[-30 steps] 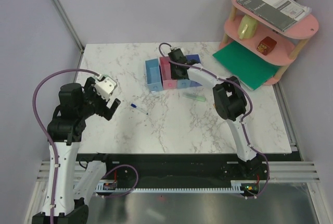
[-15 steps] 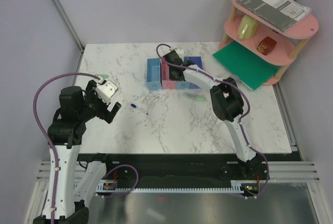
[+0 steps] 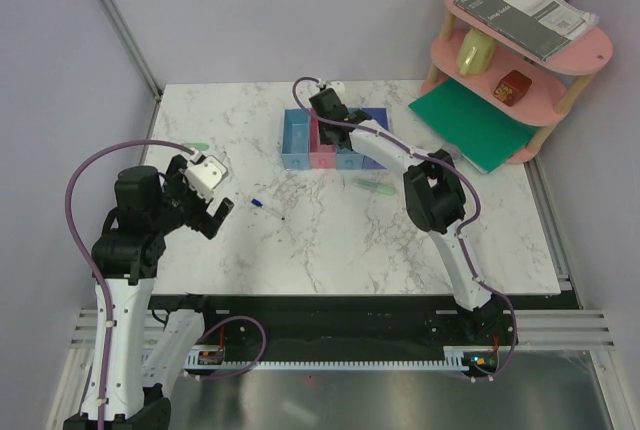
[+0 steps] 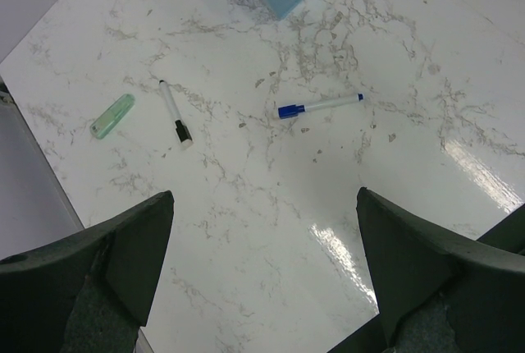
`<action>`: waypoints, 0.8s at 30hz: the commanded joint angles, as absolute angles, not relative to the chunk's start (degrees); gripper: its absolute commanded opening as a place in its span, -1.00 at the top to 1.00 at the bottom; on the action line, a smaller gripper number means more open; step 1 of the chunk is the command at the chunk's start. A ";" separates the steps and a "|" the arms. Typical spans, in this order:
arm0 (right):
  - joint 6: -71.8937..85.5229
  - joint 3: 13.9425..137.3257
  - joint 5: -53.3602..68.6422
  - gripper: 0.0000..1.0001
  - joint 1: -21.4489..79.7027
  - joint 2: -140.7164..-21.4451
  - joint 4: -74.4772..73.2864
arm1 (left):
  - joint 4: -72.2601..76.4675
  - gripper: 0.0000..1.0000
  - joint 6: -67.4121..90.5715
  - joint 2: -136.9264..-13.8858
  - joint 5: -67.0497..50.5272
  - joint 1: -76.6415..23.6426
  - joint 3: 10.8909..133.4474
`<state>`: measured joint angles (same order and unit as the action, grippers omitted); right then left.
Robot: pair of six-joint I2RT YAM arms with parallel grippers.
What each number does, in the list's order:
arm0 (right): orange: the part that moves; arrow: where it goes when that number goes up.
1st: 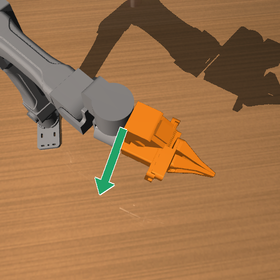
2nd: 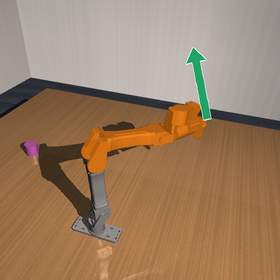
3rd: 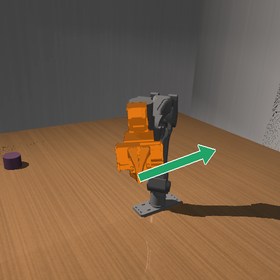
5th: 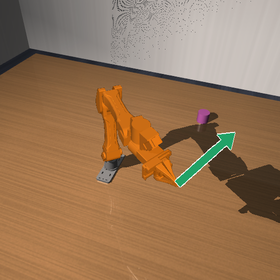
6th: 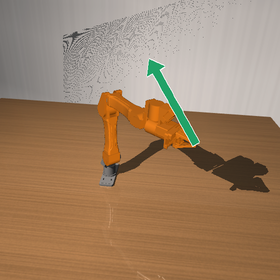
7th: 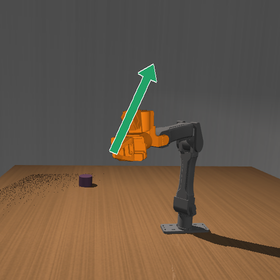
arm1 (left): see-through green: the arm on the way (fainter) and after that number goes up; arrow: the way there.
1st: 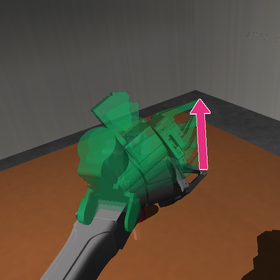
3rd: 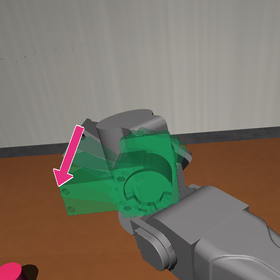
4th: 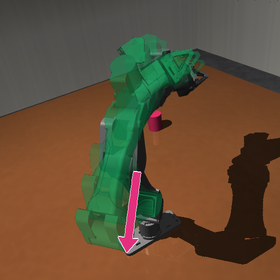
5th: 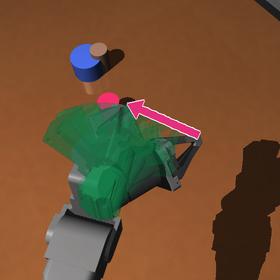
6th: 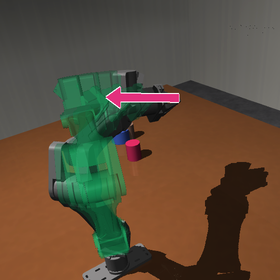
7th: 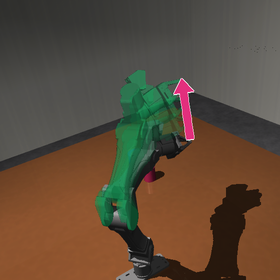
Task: Sort the stationery into containers
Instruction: Move the storage box to the center of the board, then pick up the pen from the center of the board.
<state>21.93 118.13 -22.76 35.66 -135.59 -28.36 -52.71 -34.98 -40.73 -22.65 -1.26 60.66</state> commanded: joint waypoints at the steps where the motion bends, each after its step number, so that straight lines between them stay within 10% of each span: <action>1: 14.87 120.41 -21.89 0.14 36.47 -128.15 -24.35 | -52.73 -0.99 -36.65 -40.34 -24.34 -1.41 60.82; 13: -12.45 96.28 -11.95 -0.40 37.00 -105.32 -26.36 | -48.44 -0.99 -33.49 -44.55 -28.39 -1.41 57.92; 24: -18.45 83.24 -9.76 -0.39 21.72 -97.12 -26.90 | -44.83 -0.98 -30.14 -54.57 -32.52 -4.12 62.84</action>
<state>-14.48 85.01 -11.27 25.63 -99.24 -26.74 -48.77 -31.46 -54.28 -28.77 -1.89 59.09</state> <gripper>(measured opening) 0.701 0.993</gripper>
